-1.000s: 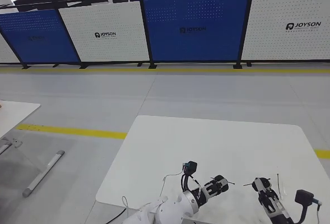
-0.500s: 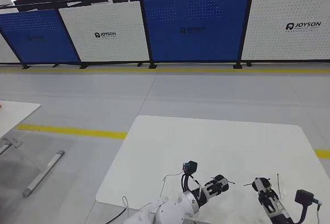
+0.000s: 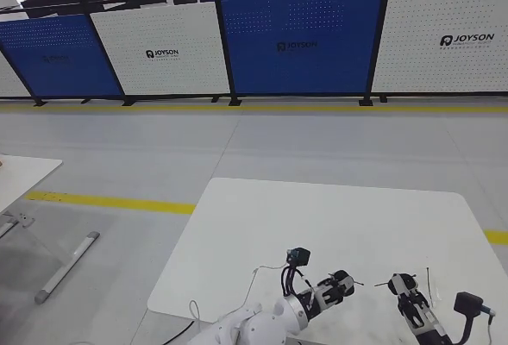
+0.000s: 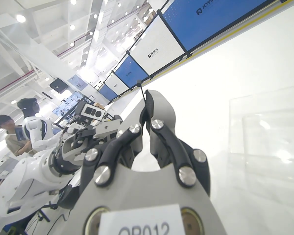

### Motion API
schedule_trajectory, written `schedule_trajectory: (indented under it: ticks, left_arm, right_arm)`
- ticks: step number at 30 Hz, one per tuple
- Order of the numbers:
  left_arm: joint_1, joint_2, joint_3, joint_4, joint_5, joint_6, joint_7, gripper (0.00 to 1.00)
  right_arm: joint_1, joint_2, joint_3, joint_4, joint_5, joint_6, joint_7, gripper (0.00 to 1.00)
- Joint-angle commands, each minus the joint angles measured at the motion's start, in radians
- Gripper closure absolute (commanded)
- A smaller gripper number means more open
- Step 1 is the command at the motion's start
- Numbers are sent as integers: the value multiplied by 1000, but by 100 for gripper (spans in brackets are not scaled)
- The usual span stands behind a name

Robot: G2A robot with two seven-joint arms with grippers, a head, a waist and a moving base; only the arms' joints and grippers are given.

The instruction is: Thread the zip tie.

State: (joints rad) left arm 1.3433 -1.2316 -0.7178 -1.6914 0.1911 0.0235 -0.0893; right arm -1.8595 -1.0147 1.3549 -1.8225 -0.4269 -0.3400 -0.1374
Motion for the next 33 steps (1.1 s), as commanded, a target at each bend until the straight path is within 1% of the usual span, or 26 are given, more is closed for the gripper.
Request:
schedule_trajectory:
  ticks: [1,3,4,12,16,19,22,27,29,33]
  left_arm:
    - [6,7,-10,-11,47,-10,-18,100]
    - [9,11,-20,-24,75,2,-22,100]
    - [14,12,-25,-31,73,7,-19,100]
    - [14,12,-25,-31,73,7,-19,100]
    - [14,12,-25,-31,73,7,-19,100]
    - [14,12,-25,-31,73,7,-19,100]
    - [14,12,-25,-31,73,7,-19,100]
    - [14,12,-25,-31,73,7,-19,100]
    - [17,10,-28,-30,58,7,-7,100]
    - [18,3,-36,-22,38,39,42,100]
  right_arm:
    - [0,0,0,0,0,0,0,100]
    - [0,0,0,0,0,0,0,100]
    - [0,0,0,0,0,0,0,100]
    - [3,-1,-1,-3,0,4,-4,100]
    - [-10,-8,-27,-24,-30,0,-44,100]
    - [-14,-14,-43,-20,-61,2,-87,100]
    - [-15,-21,-54,-14,-90,27,-137,100]
    - [-15,-21,-54,-14,-90,27,-137,100]
    - [-15,-21,-54,-14,-90,27,-137,100]
    - [-15,-21,-54,-14,-90,27,-137,100]
